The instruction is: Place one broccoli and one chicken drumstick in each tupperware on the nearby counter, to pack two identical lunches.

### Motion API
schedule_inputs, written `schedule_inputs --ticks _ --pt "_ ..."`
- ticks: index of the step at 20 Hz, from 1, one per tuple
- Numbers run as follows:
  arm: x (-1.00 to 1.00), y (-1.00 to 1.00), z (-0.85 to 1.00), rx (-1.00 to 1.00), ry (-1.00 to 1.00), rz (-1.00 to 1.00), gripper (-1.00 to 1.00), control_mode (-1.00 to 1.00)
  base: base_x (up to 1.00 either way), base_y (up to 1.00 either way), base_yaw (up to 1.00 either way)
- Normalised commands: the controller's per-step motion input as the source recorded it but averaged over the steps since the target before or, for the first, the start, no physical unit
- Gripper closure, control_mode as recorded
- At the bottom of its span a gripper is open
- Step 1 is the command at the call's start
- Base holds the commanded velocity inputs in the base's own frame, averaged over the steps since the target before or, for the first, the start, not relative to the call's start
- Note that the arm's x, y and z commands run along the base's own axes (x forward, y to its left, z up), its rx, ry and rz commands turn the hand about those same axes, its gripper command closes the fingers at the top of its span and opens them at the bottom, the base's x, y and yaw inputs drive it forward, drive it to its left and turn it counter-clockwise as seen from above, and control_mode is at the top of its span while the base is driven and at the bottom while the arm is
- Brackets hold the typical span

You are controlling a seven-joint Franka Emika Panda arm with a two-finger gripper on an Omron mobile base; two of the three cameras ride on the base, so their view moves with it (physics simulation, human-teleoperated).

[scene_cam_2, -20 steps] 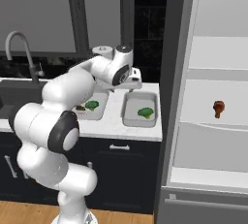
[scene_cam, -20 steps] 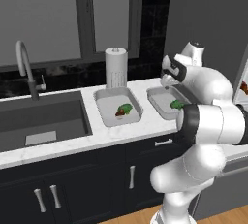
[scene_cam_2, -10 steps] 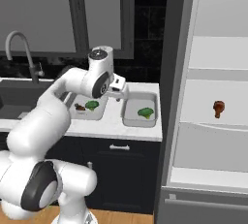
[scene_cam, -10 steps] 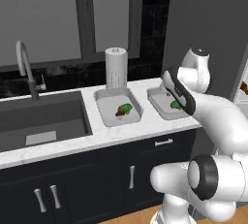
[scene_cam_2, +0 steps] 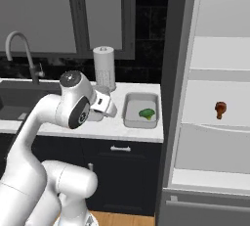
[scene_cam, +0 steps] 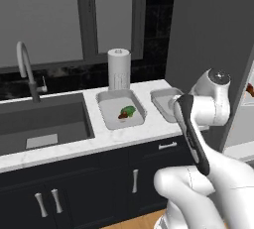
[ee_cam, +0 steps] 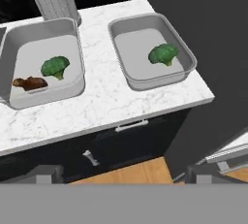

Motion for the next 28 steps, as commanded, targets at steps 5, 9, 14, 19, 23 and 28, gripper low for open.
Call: schedule_inputs --ticks 5,9,14,19,23,28 --pt "-0.35 0.13 0.77 0.02 0.0 0.17 -1.0 -1.0 0.0 0.0 0.0" --pt "-0.65 0.09 0.7 0.07 0.0 0.25 -1.0 -1.0 0.0 0.0 0.0" --pt "-0.61 0.34 0.64 0.04 0.0 0.11 -1.0 -1.0 0.0 0.0 0.0" --pt "-0.93 0.44 0.46 0.0 0.0 -0.13 -1.0 -1.0 0.0 0.0 0.0" --pt "-1.0 0.07 0.14 0.0 -0.02 -0.13 -1.0 -1.0 0.0 0.0 0.0" --pt "-0.87 0.0 0.07 0.0 -0.09 -0.08 -1.0 -1.0 0.0 0.0 0.0"
